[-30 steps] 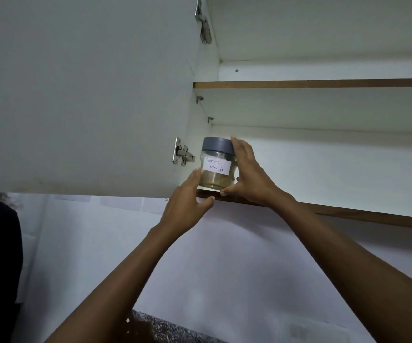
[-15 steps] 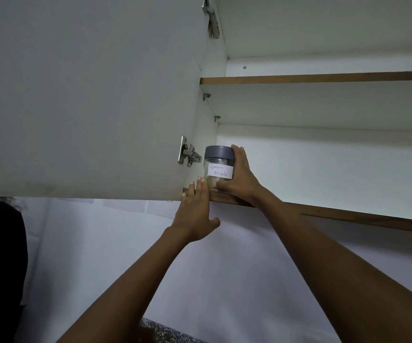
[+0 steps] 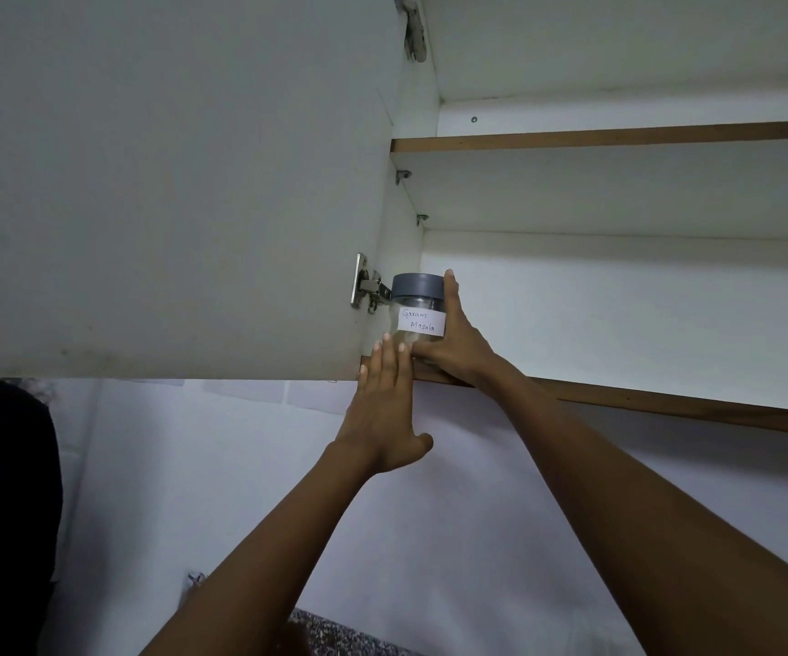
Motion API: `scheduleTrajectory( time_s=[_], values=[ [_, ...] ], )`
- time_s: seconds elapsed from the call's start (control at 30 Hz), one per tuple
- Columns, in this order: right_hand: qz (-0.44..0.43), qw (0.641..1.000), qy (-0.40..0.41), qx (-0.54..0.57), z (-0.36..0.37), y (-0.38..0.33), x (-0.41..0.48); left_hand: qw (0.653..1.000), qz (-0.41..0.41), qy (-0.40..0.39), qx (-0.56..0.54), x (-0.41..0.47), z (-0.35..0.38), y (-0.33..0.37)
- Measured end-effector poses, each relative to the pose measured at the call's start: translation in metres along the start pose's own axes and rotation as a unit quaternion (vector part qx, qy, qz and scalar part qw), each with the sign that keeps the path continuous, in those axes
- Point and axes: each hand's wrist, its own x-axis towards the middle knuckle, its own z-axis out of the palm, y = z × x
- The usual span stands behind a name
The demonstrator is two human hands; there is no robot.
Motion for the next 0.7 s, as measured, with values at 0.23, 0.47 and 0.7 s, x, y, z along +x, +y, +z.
scheduleTrajectory(
  time_s=[0.23, 0.47, 0.7],
  values=[
    [0.058, 0.997, -0.008, -0.050, -0.005, -0.014, -0.021, 0.999, -0.025, -0.030, -0.025, -0.009, -0.007, 0.001],
    [0.046, 0.996, 0.043, 0.058, -0.008, -0.028, -0.108, 0.993, 0.002, 0.068, -0.101, -0.066, -0.013, 0.050],
    [0.089, 0.990, 0.057, 0.091, -0.004, -0.010, -0.256, 0.980, 0.093, 0.065, -0.162, -0.164, 0.013, 0.100]
  ],
)
